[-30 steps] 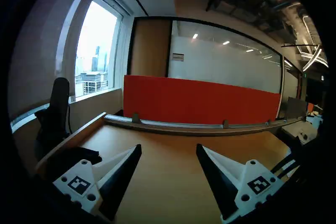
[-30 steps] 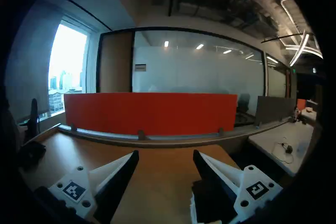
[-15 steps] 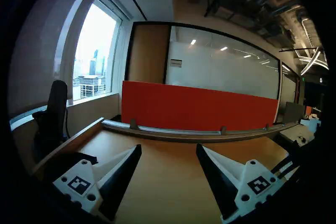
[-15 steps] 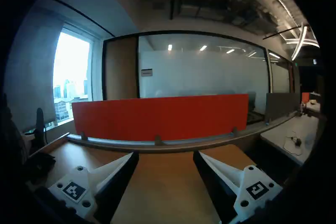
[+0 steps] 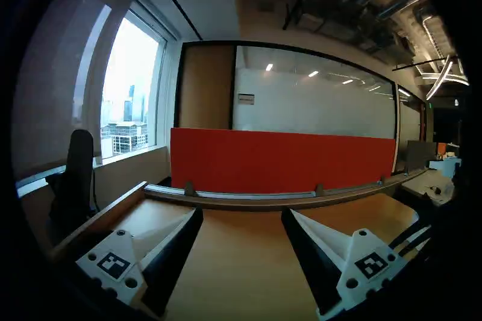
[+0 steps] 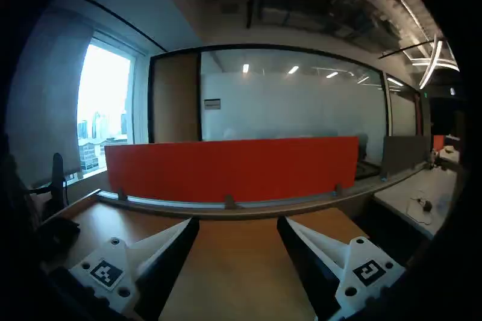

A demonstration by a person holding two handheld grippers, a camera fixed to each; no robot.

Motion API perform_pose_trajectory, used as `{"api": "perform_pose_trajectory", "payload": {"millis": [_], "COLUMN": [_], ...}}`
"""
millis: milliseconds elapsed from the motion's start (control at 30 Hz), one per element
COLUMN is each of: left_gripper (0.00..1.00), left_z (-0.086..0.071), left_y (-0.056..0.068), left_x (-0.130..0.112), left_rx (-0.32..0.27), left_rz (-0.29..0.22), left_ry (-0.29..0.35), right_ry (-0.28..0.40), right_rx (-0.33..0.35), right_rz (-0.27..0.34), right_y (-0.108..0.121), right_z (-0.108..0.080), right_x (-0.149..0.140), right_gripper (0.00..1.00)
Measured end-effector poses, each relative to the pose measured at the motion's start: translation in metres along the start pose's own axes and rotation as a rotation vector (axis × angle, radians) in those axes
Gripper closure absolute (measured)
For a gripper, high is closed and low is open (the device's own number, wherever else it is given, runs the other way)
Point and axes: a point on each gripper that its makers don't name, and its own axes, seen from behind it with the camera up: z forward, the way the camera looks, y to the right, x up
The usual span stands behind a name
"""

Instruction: Fold towel

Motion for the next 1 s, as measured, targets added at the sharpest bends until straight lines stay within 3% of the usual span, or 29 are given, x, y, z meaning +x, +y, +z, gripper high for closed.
{"api": "perform_pose_trajectory", "payload": {"millis": [200,600,1000], "left_gripper": [0.04,0.03,0.03], "left_z": [0.001,-0.006,-0.01], "left_y": [0.002,-0.013,-0.023], "left_x": [-0.006,-0.038,-0.097], "left_rx": [-0.006,0.025,0.046], "left_rz": [0.026,0.074,0.039], "left_ry": [0.021,0.034,0.047], "right_ry": [-0.002,0.0,0.009], "right_rx": [0.006,0.027,0.037], "right_rz": [-0.011,0.021,0.04], "right_y": [-0.005,-0.019,-0.03], "right_z": [-0.002,-0.001,0.003], "right_x": [0.006,0.015,-0.007], "right_gripper": [0.0,0.0,0.0]}}
